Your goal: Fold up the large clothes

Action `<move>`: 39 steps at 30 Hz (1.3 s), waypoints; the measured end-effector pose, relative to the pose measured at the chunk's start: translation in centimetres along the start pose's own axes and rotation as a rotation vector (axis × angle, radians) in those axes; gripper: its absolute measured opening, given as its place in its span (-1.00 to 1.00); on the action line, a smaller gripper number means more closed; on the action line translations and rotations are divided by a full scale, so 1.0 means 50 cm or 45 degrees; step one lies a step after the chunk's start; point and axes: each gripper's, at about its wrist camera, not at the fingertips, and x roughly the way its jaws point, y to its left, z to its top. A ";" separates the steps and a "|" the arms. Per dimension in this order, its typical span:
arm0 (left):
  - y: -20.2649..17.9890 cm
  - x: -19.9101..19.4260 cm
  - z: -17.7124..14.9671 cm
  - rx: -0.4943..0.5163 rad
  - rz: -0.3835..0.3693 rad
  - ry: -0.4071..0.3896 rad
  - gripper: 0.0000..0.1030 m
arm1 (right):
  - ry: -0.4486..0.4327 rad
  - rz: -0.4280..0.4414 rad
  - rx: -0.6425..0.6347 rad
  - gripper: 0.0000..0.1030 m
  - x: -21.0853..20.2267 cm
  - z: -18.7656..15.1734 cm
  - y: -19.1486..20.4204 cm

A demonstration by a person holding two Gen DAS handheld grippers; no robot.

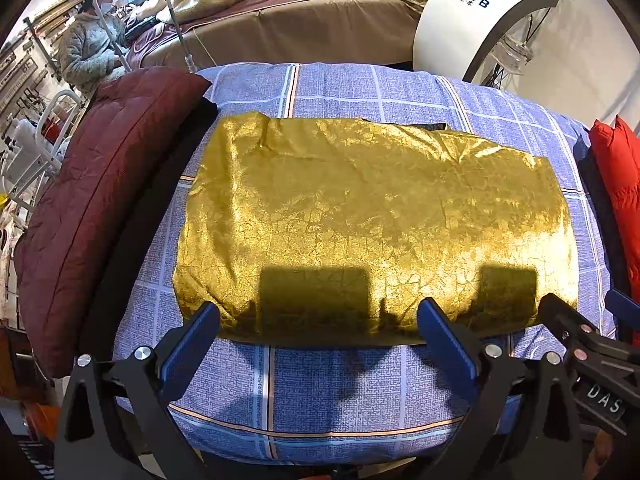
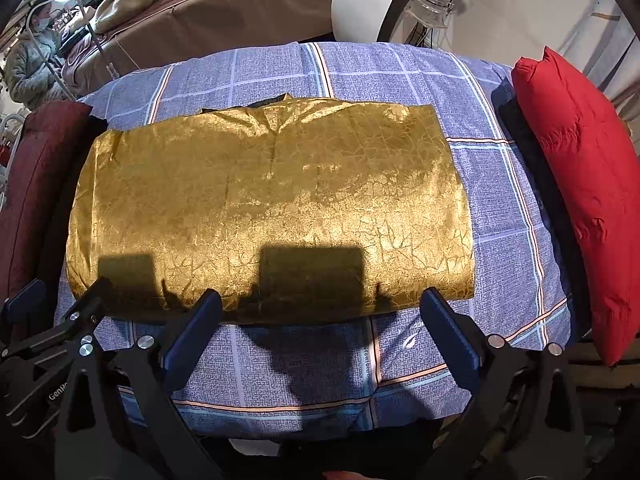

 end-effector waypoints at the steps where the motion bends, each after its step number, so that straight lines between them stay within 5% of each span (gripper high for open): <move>1: 0.000 0.001 0.000 0.000 0.002 0.002 0.88 | 0.000 0.000 0.000 0.89 0.000 0.000 0.000; 39: 0.008 -0.005 0.000 -0.011 0.005 -0.001 0.88 | 0.020 0.026 0.010 0.89 0.005 -0.001 0.004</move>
